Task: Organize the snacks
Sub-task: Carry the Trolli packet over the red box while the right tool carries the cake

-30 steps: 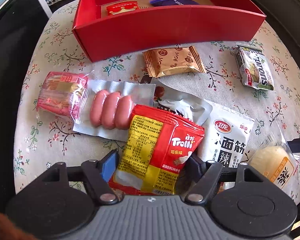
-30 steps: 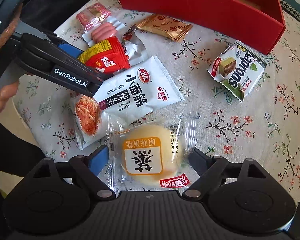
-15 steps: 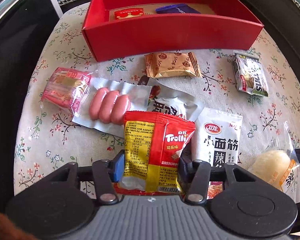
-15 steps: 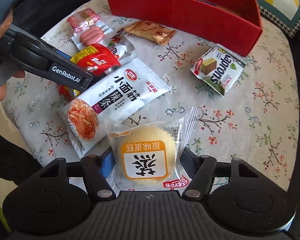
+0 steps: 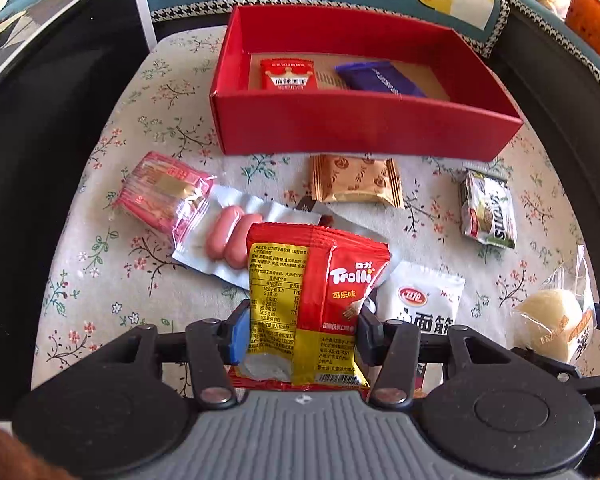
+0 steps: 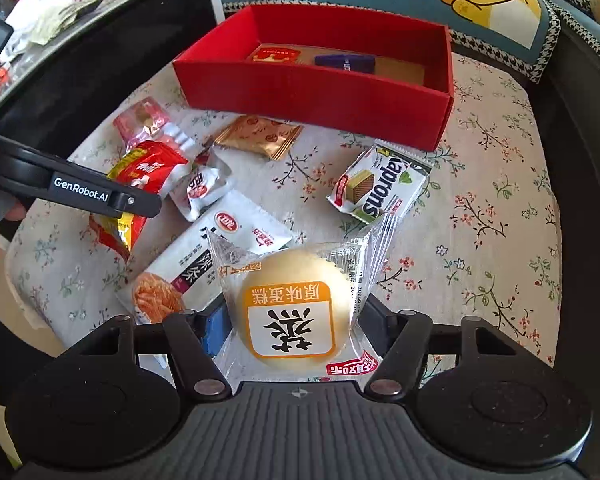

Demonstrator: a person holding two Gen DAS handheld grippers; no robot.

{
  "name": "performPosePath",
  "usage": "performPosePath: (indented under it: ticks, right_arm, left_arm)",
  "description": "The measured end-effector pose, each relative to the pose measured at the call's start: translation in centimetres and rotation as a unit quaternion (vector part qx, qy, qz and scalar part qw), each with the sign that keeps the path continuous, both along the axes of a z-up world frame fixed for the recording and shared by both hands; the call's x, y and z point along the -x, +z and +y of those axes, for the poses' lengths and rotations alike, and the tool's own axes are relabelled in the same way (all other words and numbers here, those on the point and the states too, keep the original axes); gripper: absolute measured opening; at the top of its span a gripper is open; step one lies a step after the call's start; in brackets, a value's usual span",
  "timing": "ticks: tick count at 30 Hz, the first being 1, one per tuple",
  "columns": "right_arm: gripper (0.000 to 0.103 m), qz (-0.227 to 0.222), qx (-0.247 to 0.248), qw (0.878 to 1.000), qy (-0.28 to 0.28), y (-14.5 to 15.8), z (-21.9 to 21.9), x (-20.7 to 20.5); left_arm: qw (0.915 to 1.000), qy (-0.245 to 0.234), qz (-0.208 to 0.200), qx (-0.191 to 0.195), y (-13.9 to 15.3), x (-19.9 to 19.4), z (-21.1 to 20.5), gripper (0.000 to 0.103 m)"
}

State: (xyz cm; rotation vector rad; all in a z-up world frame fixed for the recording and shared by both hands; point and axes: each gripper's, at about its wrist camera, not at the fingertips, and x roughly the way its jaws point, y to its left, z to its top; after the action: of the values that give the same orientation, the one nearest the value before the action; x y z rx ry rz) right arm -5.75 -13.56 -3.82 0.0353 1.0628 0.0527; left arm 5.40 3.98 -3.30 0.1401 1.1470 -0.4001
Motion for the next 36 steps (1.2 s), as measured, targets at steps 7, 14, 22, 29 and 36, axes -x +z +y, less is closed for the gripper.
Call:
performPosePath:
  ticks: [7,14,22,29,36]
  right_arm:
    - [0.072,-0.018,-0.009,1.000,-0.016,0.8,-0.7,-1.7]
    - [0.072,-0.053,-0.020,0.997,-0.044,2.6,-2.3,-4.5]
    - [0.072,-0.084,-0.023,0.994,-0.073,3.9,-4.0,-7.6]
    - [0.072,-0.098,-0.024,0.991,-0.086,4.6,-5.1,-9.9]
    - [0.072,-0.108,-0.033,0.989,-0.094,4.9,-5.8,-12.2]
  left_arm:
    - [0.9997,-0.004,-0.018,0.013,1.4,-0.7,-1.3,0.092]
    - [0.9990,0.001,-0.037,0.024,2.8,-2.5,-3.0,0.092]
    - [0.9974,0.016,-0.056,0.041,4.4,-5.4,-4.7,0.092]
    - [0.9970,0.017,-0.067,0.036,4.6,-7.2,-6.0,0.092]
    - [0.9959,0.024,-0.082,0.030,5.0,-8.9,-6.9,0.092]
